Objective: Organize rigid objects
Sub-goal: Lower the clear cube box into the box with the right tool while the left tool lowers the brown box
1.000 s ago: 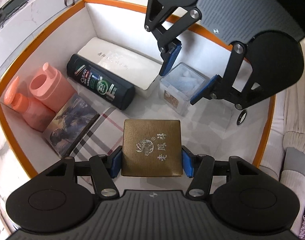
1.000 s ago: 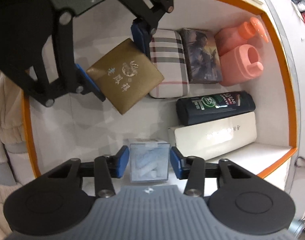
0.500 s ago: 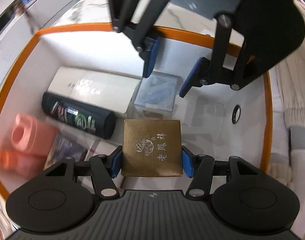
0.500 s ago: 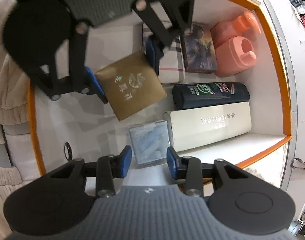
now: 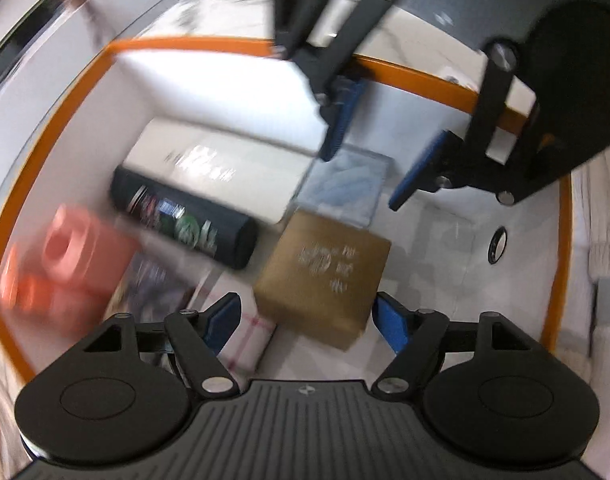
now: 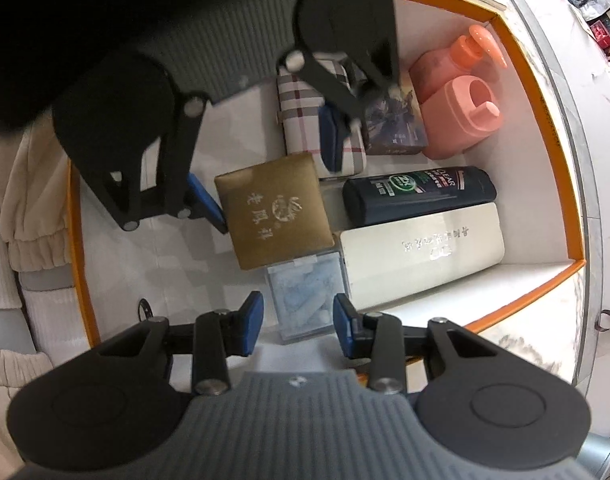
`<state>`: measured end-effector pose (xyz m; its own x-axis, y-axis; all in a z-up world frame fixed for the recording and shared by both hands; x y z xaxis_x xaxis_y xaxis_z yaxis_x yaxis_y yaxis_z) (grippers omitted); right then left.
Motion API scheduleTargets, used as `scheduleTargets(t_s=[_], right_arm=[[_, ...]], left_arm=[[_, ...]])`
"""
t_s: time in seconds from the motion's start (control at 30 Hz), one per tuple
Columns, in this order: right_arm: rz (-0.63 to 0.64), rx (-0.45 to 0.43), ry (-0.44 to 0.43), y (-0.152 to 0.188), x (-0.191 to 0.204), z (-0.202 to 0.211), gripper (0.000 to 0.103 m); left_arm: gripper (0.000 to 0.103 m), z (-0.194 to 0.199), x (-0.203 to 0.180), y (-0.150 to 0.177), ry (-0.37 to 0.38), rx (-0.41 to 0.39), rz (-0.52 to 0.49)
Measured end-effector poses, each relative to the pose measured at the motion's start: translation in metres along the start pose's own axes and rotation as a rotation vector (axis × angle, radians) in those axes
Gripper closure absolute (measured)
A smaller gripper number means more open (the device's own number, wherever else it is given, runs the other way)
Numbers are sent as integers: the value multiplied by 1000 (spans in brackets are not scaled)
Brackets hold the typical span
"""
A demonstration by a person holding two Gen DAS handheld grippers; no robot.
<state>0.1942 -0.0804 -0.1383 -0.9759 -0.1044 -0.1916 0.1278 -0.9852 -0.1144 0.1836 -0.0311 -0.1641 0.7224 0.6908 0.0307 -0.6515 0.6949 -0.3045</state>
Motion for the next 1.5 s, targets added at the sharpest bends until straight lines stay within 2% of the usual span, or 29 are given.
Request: scheduleTargets(t_s=[0.07,0.13,0.17,0.27,0.5,0.7,0.87,1.03,1.13,1.23,1.4,1.5], right_arm=[[-4,-8,5,0,1,1,64],[-5,-11,10,0,3,1,64],[-6,-11,11,0,3,2,64],[-10,-10,12,0,3,2,64],[6,-9,0,3,9,6,64],[1,14,-10,4,6,0,64],[4,-15,-7,-4,7,3,62],[-26,-69,-17,-15,4,7,48],[-14,-84,2,-21,7,3,43],[-1,-99,17,-27,8,-2,41],[1,-103,-9,-34,7,-10,38],[-3,-91,-20,-36,8,-16,41]], left_arm=[[24,6,1,4,32,0,89],[38,9,6,9,87,-14,147],[42,8,6,9,104,-16,172],[53,3,8,9,101,-19,201],[57,-7,5,6,122,-3,217],[59,-15,7,-7,209,1,311],[59,-13,2,-8,205,1,274],[59,-5,5,-2,182,-7,265],[59,0,8,0,178,-24,276],[59,2,9,2,174,-39,285],[59,4,11,4,178,-62,299],[59,2,14,5,165,-67,308]])
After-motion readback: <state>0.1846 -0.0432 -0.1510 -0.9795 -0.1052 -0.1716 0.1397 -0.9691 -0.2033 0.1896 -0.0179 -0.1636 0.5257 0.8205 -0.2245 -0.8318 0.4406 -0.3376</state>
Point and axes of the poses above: each gripper's, at about its wrist camera, not at the fingertips, and z roughly against the way its jaws point, x to its left, y to its underside, the point moved 9 cm from there along -z, roughly the way its jaws point, and after that the axes turned 5 degrees about z, right-handed, at the moved point
